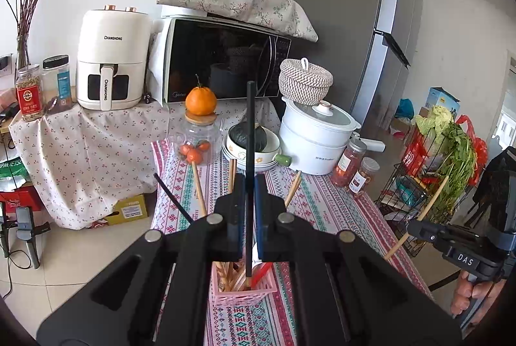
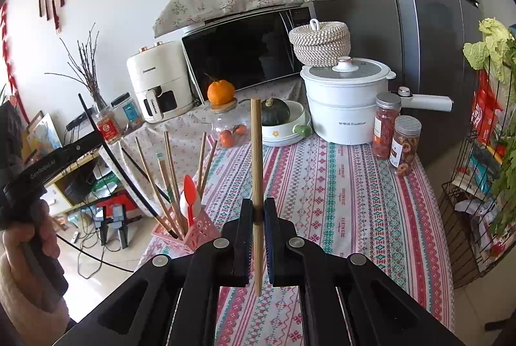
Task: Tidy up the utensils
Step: 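Lower the black chopstick into the basket with the left while the right drops the wooden chopstick in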
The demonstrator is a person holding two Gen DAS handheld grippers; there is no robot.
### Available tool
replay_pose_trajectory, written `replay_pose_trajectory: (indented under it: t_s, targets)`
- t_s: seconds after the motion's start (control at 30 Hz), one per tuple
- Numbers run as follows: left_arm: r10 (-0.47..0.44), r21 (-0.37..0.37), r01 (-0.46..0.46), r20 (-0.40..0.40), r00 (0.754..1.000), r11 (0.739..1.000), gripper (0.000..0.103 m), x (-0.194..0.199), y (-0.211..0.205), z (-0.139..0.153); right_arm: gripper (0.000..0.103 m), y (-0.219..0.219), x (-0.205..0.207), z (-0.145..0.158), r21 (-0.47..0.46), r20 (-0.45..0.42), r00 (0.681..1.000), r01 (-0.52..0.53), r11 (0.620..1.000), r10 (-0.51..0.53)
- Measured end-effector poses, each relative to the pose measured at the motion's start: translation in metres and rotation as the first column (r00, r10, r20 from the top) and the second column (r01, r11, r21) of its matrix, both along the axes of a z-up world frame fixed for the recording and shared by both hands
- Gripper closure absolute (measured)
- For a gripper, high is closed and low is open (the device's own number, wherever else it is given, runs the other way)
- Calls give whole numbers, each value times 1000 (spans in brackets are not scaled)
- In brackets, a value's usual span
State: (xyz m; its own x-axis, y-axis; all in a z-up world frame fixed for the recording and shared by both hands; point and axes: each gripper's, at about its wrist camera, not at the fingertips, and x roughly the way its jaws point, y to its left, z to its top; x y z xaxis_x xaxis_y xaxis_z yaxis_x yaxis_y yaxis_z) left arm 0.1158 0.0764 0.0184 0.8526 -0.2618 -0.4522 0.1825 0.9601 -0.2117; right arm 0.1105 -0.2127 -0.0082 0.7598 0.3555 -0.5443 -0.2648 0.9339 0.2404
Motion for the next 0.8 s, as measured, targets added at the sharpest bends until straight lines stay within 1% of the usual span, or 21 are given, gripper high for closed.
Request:
replay_pose_trajectory:
  t_s: [0.07,0.13,0.17,0.2,0.23,0.3,0.33,0.37,0.5,0.67,0.8]
  targets:
    - [-17,2,17,-21,1000,1000,97,7,-3,-7,96,1,0,0,0,3,1000,-2,1000,2]
    - [-24,1,24,-41,999,1000,89,10,-5,-12,96,3,1,0,3,5,1000,-6,1000,6]
    - [-24,-2,24,-53,998,1000,74,10,-6,-14,96,4,1,1,5,8,1000,-8,1000,8]
    - [-25,-7,25,-60,998,1000,56,9,-6,-14,96,5,1,1,7,11,1000,-12,1000,12]
    - [-25,-16,24,-59,998,1000,48,7,-6,-13,96,6,0,2,9,15,1000,-15,1000,14]
    - [-20,-25,19,-57,998,1000,30,0,-4,-11,96,9,-1,5,15,27,999,-20,1000,20]
    - [-21,-27,19,-66,998,999,26,-1,-2,-11,96,10,-1,7,17,33,999,-23,1000,23]
    - [-22,-29,20,-77,997,999,19,-5,-1,-12,96,13,-2,9,21,38,999,-26,999,25]
    - [-17,-13,16,-142,990,1000,7,-16,8,-21,96,23,-3,20,44,61,997,-45,998,42]
    - [-6,10,8,-203,979,1000,4,-30,19,-37,96,42,1,37,77,105,992,-72,994,64]
    - [10,56,3,-238,971,998,4,-37,25,-51,96,63,6,45,80,144,986,-95,992,83]
